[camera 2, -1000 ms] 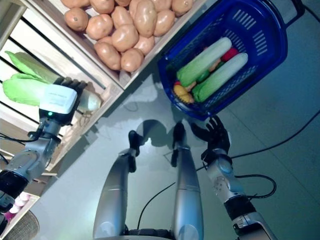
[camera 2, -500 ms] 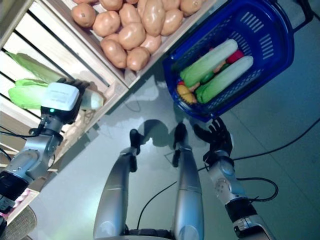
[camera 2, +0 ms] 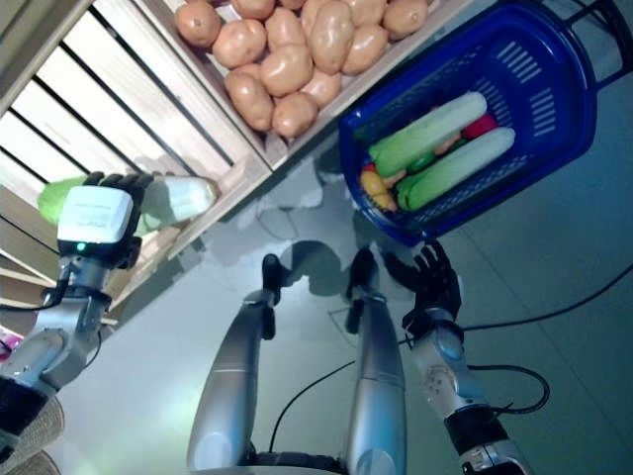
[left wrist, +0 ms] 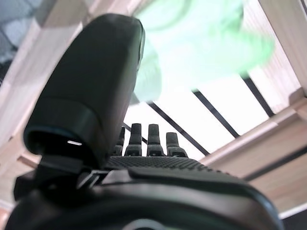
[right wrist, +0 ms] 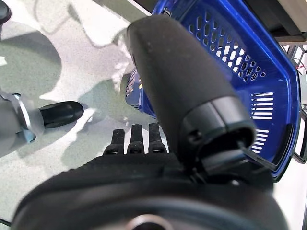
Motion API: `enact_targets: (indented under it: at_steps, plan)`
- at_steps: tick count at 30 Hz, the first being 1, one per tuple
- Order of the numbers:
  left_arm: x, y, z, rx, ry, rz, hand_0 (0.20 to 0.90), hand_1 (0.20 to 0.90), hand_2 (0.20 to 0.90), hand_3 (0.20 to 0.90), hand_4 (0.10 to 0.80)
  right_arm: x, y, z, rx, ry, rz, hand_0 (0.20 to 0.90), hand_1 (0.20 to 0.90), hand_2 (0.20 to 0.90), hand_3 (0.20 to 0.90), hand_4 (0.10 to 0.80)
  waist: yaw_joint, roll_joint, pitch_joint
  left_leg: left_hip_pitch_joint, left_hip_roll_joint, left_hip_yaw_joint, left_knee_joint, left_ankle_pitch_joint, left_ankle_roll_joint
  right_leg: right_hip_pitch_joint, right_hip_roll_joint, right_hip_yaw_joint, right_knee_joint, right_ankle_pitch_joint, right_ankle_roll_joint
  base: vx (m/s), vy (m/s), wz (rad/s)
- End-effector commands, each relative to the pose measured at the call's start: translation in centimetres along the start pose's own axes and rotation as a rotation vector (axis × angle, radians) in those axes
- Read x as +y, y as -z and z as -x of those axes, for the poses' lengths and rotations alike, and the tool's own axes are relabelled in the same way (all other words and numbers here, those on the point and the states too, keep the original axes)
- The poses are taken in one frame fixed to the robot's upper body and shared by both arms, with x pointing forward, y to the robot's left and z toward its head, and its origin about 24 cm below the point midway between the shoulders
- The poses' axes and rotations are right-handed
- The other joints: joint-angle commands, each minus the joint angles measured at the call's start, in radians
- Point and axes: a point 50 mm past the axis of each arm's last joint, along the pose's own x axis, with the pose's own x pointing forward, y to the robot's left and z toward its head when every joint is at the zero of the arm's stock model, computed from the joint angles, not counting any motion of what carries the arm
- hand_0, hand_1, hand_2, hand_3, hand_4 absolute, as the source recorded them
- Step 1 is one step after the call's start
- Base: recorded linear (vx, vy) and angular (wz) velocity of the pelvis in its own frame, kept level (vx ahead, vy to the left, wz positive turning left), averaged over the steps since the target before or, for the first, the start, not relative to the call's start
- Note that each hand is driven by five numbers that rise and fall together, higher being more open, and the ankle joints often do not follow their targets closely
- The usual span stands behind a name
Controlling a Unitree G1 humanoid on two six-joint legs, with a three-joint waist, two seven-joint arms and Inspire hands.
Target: Put vegetables into the basket
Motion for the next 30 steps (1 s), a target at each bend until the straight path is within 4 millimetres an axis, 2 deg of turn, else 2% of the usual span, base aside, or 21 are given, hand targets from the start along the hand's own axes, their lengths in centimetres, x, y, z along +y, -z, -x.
enact_targets:
  at_steps: [1,11,16,19,22,28,30]
  plan:
    - [3.8,1.3,-0.8,0.034,-0.285,0.025,0.900,0.900,0.900,0.900,0.800,0.1,-1.6,1.2,-0.116,-0.043,-0.033,0.900,0.900,0.900,0.900,0.800,-0.002,0.035,-0.004,-0.021,-0.063,0.022,-0.027,0.025,0.046,0.101,-0.013,-0.042,-0.040,-0.009,0.057,0.000,0.000,0.00]
    - [4.1,1.3,-0.1,0.032,-0.327,0.047,0.900,0.900,0.900,0.900,0.800,0.1,-1.4,1.3,-0.113,-0.046,-0.029,0.900,0.900,0.900,0.900,0.800,0.008,0.037,-0.004,-0.018,-0.065,0.020,-0.026,0.030,0.043,0.105,-0.015,-0.051,-0.030,-0.016,0.053,0.001,-0.001,0.01]
    - [3.6,1.2,0.0,0.045,-0.290,0.132,0.900,0.900,0.900,0.900,0.800,0.1,-1.3,1.2,-0.112,-0.039,-0.026,0.900,0.900,0.900,0.900,0.800,0.010,0.038,-0.004,-0.016,-0.065,0.021,-0.025,0.031,0.043,0.106,-0.017,-0.054,-0.025,-0.016,0.053,0.004,-0.001,0.02]
    - [3.0,0.9,0.1,0.052,-0.247,0.205,0.900,0.900,0.900,0.900,0.800,0.1,-1.3,1.1,-0.113,-0.034,-0.026,0.900,0.900,0.900,0.900,0.800,0.010,0.039,-0.004,-0.019,-0.065,0.021,-0.022,0.030,0.044,0.103,-0.016,-0.054,-0.020,-0.017,0.052,0.000,0.000,0.00]
    - [2.0,0.2,0.3,0.057,-0.140,0.360,0.900,0.900,0.900,0.900,0.800,0.1,-1.4,1.0,-0.115,-0.034,-0.023,0.900,0.900,0.900,0.900,0.800,0.009,0.040,-0.004,-0.025,-0.063,0.021,-0.021,0.033,0.044,0.097,-0.014,-0.051,-0.018,-0.015,0.053,0.000,0.000,0.00]
    - [0.9,-0.8,0.6,0.056,-0.031,0.515,0.900,0.900,0.900,0.900,0.800,0.0,-1.5,1.0,-0.116,-0.030,-0.021,0.900,0.900,0.900,0.900,0.800,0.007,0.038,-0.004,-0.024,-0.062,0.021,-0.026,0.037,0.048,0.099,-0.008,-0.050,-0.021,-0.013,0.052,0.000,0.000,0.00]
    - [0.6,-1.6,0.6,0.056,0.020,0.643,0.900,0.900,0.900,0.900,0.800,0.0,-1.5,1.0,-0.114,-0.030,-0.018,0.900,0.900,0.900,0.900,0.800,0.005,0.036,-0.004,-0.024,-0.060,0.021,-0.029,0.040,0.050,0.099,-0.005,-0.048,-0.021,-0.012,0.052,0.000,0.000,0.00]
